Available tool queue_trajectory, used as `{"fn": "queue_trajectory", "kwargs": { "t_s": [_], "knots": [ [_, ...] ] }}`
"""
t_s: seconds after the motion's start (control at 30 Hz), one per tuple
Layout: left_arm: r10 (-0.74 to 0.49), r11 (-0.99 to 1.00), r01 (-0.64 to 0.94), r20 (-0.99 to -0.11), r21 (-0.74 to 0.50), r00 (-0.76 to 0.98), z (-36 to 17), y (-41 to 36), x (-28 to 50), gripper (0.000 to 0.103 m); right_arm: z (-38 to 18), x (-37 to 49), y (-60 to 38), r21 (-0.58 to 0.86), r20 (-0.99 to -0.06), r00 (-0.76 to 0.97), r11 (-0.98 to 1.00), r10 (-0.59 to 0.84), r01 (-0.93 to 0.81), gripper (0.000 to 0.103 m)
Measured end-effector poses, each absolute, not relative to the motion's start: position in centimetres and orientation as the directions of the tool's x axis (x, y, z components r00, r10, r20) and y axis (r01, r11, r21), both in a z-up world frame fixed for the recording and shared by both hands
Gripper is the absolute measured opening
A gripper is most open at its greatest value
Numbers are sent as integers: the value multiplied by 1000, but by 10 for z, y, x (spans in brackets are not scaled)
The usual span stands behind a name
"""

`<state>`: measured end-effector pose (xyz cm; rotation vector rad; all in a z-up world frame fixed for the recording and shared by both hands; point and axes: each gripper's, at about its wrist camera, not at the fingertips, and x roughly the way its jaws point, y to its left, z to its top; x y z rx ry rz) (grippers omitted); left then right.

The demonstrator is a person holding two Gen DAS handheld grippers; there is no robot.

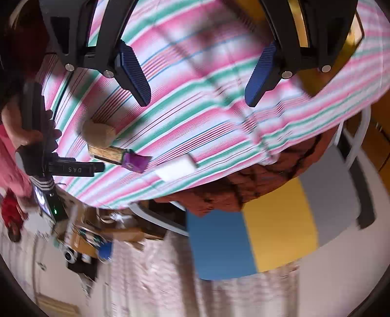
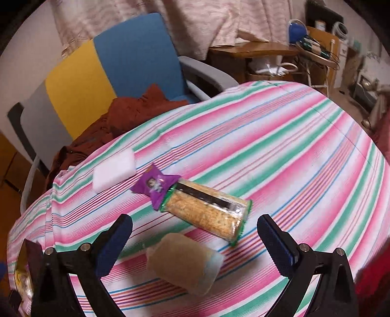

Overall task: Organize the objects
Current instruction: 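Move both tools toward the cream roll and cracker bar on the cloth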

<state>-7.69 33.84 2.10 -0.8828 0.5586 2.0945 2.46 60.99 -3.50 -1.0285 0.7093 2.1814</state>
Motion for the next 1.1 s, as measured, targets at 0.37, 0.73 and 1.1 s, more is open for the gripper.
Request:
{"fn": "queue_trajectory", "kwargs": {
  "t_s": [0.37,0.73,1.1],
  "knots": [
    [453,-510,-852,-806,116,-381,-11,409,-110,81,-36,17,605,213,-808,-525,-699,267,-683,103],
    [418,-506,-855,-835,114,-359,-42,438,-154,82,-40,18,612,252,-817,-526,-673,238,-696,103],
    [438,-424,-897,-838,127,-326,-55,450,-175,82,-42,17,611,270,-826,-525,-672,207,-689,103]
  ]
}}
